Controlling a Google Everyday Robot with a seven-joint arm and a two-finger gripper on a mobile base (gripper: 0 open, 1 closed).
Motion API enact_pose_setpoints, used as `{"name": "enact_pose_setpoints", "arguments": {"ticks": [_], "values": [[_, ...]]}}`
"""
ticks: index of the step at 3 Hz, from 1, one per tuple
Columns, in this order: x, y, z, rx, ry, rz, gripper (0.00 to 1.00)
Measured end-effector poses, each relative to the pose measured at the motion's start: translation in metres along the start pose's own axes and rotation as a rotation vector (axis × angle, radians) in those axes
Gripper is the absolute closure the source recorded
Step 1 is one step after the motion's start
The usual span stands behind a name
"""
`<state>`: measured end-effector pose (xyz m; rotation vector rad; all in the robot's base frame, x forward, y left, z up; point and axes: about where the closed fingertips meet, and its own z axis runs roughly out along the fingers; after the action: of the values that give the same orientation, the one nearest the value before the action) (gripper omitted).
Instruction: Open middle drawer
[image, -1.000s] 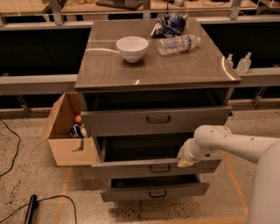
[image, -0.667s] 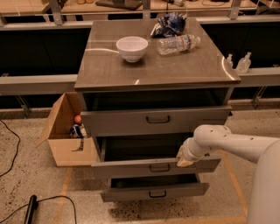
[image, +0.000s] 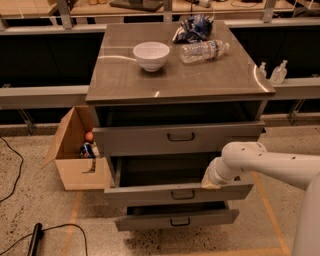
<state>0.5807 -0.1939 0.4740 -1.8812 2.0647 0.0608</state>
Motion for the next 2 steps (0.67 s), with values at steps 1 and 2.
{"name": "enact_pose_setpoints", "arguments": {"ticks": [1,2], "values": [[-0.003,0.008,-0.025,0.012,0.020,0.054,0.40],[-0.004,0.010,-0.037,0.023,0.029,0.070,0.64]]}}
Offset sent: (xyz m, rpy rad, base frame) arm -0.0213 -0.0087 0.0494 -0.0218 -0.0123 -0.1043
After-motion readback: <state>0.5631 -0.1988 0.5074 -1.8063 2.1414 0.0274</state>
